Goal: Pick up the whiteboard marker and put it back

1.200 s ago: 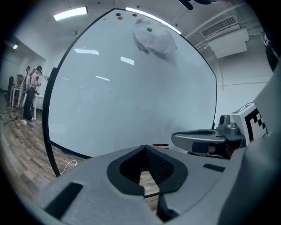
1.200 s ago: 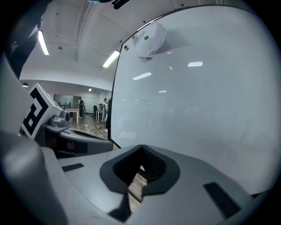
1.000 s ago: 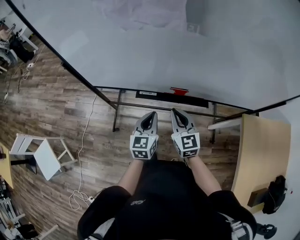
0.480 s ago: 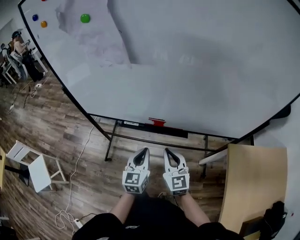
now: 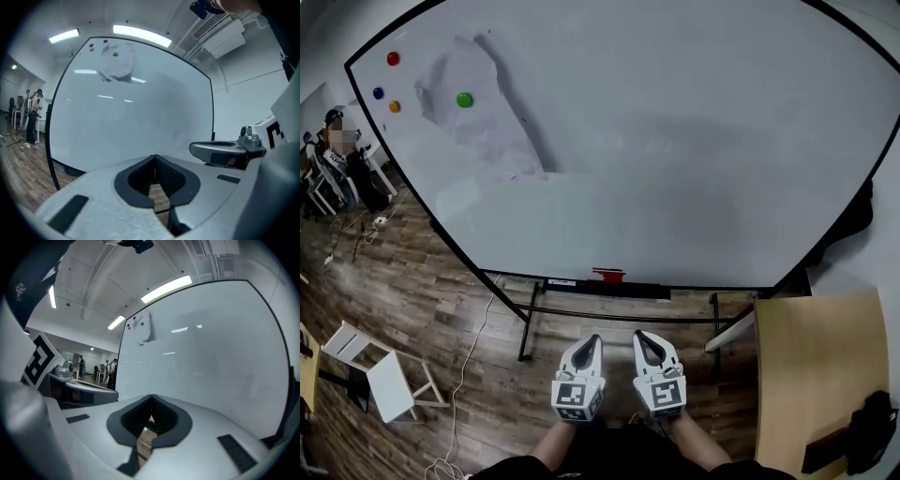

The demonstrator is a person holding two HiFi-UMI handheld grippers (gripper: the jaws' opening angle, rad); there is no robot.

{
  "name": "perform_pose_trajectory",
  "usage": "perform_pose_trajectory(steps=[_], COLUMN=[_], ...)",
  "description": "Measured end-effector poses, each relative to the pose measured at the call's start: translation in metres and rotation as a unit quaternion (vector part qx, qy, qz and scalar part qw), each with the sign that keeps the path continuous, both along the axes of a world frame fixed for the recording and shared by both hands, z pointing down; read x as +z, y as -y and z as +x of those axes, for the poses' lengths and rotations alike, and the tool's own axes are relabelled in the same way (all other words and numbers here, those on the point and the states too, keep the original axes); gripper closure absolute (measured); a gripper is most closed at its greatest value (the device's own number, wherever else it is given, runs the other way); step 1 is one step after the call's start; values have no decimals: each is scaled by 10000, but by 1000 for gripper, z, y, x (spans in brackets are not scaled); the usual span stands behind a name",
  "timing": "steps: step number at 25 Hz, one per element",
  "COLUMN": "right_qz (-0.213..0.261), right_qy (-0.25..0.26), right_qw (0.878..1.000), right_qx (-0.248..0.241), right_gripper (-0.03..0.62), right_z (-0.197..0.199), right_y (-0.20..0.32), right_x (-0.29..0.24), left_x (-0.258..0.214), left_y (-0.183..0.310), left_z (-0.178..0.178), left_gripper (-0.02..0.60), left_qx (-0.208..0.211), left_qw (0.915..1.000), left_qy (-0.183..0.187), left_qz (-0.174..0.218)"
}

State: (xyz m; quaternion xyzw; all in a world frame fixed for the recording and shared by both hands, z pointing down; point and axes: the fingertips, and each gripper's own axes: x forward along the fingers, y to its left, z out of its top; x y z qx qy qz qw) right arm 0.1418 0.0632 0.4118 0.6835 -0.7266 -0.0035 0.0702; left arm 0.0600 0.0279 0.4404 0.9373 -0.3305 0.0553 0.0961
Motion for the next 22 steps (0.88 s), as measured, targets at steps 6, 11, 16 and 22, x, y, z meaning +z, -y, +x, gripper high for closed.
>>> perform_pose_trajectory(steps=[6,11,16,22], right_qz=[170,258,293,302], right_qy=[84,-19,-79,-66], right_qw=[9998,9997,9995,9995], right_qx=[50,6,17,-47], right_gripper=[592,592,592,592], right_z=[-14,-22,-24,-31], right_y=[6,9,13,17], right_x=[-12,-22,-24,-22], left_x=[-20,-31,-29,-27], left_y=[12,17,19,18], left_z=[-7,-12,-17,-21], left_gripper=[575,575,575,575], left_qx=[129,189,180,221], left_qw=[9994,9985,9988,9989], left_qy=[-132,-30,-163,-93], left_qz=[298,508,416,391])
